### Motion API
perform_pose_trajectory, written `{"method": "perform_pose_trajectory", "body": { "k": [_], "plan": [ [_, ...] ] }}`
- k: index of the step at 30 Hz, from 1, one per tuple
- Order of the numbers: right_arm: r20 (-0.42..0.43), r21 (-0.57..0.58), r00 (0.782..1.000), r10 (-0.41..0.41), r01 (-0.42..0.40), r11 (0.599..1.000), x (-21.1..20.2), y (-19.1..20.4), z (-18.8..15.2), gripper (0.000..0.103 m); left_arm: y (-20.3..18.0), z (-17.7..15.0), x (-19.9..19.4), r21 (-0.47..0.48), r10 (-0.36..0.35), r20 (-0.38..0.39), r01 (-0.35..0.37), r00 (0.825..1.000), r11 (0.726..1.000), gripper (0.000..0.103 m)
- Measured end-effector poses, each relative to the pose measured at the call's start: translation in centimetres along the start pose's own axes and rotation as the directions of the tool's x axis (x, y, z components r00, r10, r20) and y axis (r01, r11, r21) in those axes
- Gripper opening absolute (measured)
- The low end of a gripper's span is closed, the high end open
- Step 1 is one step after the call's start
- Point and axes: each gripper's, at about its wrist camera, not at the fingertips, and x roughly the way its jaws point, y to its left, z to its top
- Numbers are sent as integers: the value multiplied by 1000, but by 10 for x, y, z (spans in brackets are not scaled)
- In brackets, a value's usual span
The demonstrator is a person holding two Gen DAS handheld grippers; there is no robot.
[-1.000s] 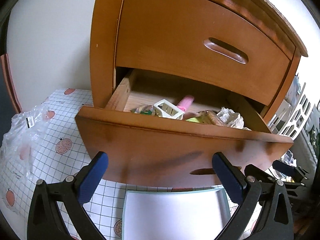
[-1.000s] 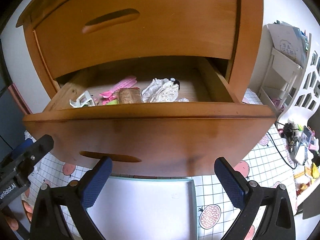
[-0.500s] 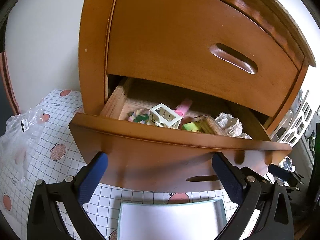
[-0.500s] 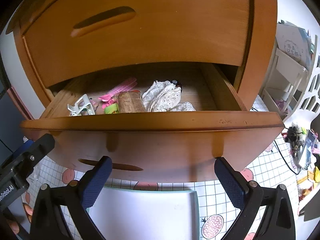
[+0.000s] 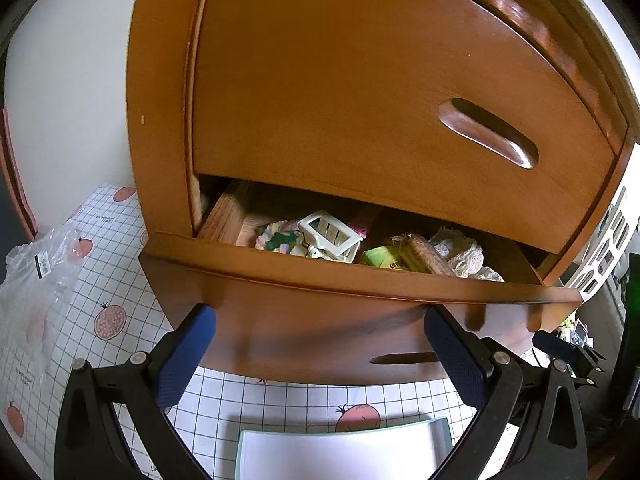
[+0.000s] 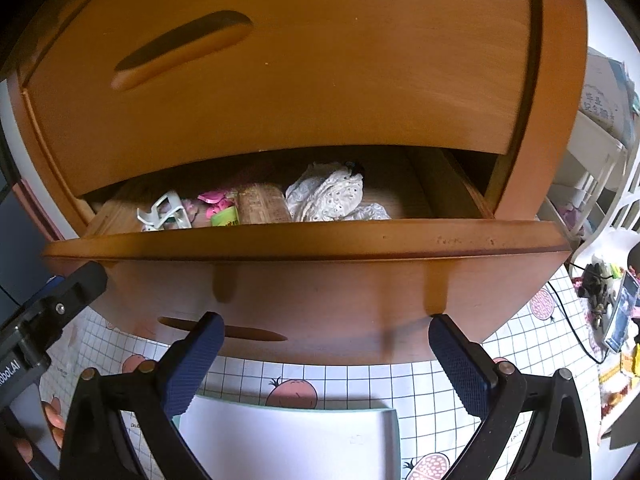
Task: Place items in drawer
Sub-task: 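Withdraw both grippers from the drawer and move them to its front panel, then push the drawer front shut with both grippers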
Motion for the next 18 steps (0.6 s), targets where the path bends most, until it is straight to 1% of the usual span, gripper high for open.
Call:
{"method": "perform_pose_trajectory", "body": {
  "k": [9, 18],
  "plan": [
    [-11, 11, 1000, -1, 1, 1000, 6, 0, -1, 103, -5, -6, 0, -2, 1, -6, -1, 1000, 1000, 103],
    [-20, 16, 1000, -3, 3, 1000, 8, 0, 4, 103, -1, -2, 2, -3, 3, -14, -3, 1000, 1000, 103]
  ]
}}
